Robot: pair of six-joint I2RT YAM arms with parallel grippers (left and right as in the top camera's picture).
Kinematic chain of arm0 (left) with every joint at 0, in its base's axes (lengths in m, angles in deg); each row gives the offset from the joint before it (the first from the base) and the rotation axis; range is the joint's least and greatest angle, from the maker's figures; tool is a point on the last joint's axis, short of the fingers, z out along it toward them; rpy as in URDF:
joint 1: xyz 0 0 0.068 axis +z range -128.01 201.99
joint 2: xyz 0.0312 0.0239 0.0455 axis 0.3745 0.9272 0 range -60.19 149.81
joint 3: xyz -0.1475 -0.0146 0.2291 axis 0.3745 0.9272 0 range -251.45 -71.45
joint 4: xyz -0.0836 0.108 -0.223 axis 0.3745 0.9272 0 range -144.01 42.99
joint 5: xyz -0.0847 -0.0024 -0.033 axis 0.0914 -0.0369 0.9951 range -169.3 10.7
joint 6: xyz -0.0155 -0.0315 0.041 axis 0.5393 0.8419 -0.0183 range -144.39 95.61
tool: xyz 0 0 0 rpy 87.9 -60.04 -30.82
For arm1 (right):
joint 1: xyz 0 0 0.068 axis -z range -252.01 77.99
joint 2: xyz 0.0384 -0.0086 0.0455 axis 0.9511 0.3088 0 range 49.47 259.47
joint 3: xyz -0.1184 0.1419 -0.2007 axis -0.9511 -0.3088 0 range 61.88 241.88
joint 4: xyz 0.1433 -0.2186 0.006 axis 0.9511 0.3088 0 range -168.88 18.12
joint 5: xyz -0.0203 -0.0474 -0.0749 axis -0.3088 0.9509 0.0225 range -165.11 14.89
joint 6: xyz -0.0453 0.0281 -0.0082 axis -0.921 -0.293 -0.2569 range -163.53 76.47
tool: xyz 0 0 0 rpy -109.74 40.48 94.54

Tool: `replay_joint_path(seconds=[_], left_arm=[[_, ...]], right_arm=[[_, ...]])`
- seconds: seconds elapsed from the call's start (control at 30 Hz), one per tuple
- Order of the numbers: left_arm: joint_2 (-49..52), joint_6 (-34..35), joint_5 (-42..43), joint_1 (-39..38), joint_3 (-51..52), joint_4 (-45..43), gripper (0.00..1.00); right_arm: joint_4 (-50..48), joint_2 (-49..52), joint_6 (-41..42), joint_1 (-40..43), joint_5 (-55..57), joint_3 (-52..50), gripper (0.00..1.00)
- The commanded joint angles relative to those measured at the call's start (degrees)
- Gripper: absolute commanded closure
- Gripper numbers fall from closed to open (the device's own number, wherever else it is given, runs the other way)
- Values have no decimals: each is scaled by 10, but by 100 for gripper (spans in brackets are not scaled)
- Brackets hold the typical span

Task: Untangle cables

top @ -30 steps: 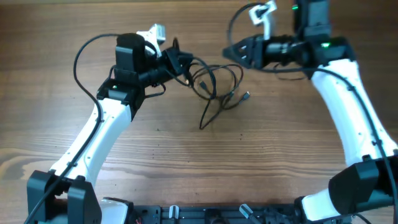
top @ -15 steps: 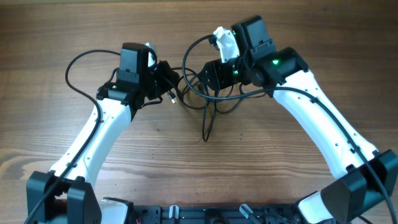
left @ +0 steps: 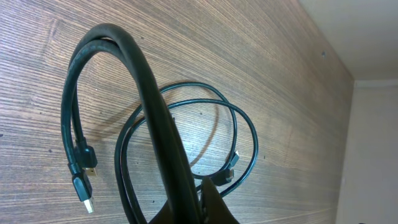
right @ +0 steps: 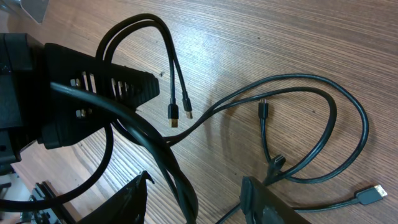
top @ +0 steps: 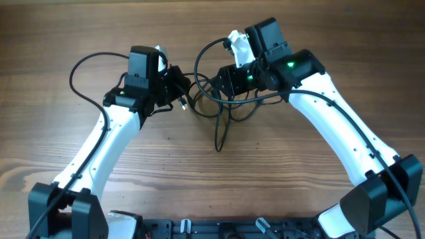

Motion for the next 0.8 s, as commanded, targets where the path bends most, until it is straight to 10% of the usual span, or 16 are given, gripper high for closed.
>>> replay_joint_path(seconds=[0.0,0.77], left_arm=[[-5,-15,-7,2,-3,4,96],[14,-15,-2,2,-3,17,96]], right_arm=[[0,13,7,0,7,11,50],[-2,15,6,0,7,11,50]])
